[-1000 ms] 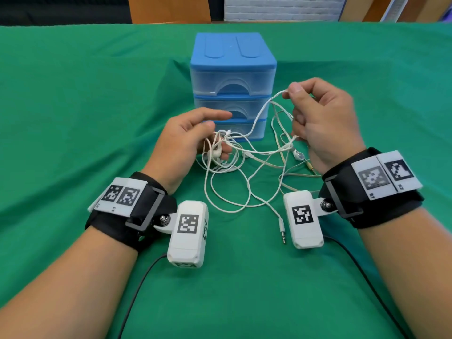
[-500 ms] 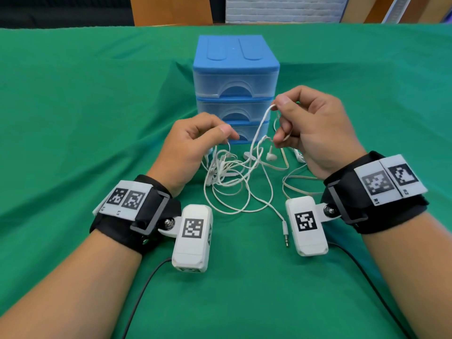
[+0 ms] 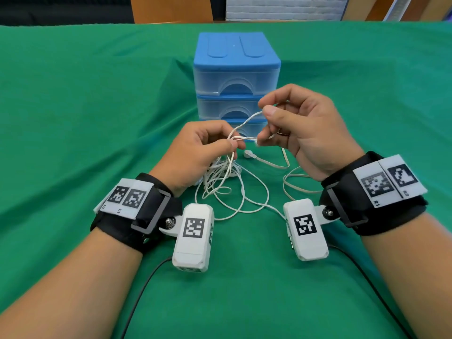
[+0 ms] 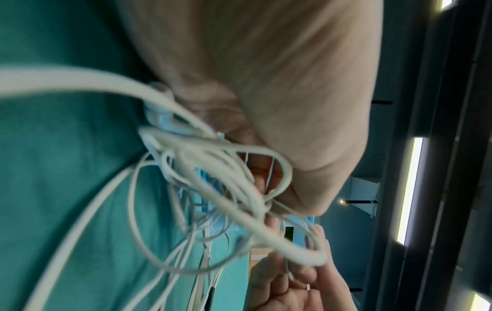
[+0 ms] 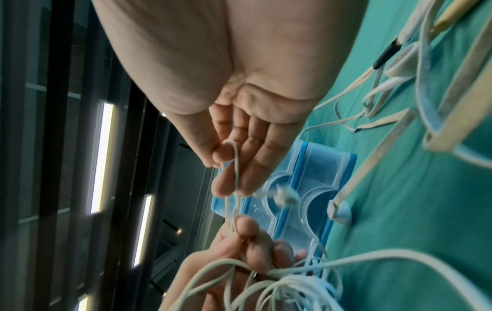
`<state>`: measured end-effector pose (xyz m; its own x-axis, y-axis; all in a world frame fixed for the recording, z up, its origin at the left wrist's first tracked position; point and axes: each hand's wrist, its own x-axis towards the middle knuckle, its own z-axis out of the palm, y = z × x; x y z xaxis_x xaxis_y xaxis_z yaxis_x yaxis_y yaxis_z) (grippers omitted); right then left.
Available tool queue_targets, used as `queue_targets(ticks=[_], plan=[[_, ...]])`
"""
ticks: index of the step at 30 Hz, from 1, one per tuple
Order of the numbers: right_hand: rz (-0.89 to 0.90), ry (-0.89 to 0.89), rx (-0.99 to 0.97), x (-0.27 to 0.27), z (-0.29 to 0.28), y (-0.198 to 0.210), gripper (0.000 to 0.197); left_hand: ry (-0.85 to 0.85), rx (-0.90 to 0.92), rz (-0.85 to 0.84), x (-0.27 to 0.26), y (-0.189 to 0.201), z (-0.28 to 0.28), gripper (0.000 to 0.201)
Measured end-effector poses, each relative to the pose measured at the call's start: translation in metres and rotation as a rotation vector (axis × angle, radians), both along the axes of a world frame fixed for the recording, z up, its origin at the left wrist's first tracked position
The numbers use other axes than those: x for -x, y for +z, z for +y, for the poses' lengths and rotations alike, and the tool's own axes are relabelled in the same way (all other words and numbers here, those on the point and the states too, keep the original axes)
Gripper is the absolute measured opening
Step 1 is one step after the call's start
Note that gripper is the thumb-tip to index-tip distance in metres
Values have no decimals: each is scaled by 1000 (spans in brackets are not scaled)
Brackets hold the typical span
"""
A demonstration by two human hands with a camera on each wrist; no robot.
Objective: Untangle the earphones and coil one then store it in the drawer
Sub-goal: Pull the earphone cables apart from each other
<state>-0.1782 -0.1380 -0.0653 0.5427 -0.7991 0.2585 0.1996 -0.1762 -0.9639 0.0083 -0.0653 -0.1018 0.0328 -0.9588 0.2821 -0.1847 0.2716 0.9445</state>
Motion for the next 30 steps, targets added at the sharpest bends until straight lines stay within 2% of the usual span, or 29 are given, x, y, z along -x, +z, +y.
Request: queue_targets(ticks=[6, 16, 21, 27, 30], plan=[[-5, -23, -8, 1, -2, -1, 8, 51, 39, 3, 0, 0, 0, 14], [2, -162, 105, 0, -8, -1, 10, 50, -42, 104, -2, 3, 0, 16], [-35, -246, 154, 2, -11, 0, 12, -2, -26, 60, 0, 5, 3, 12], [-15, -161, 161, 1, -9, 1, 9, -27, -33, -11, 2, 2, 4, 26], [-21, -47, 147, -1, -6, 1, 11, -71, -40, -11, 2, 2, 6, 22]])
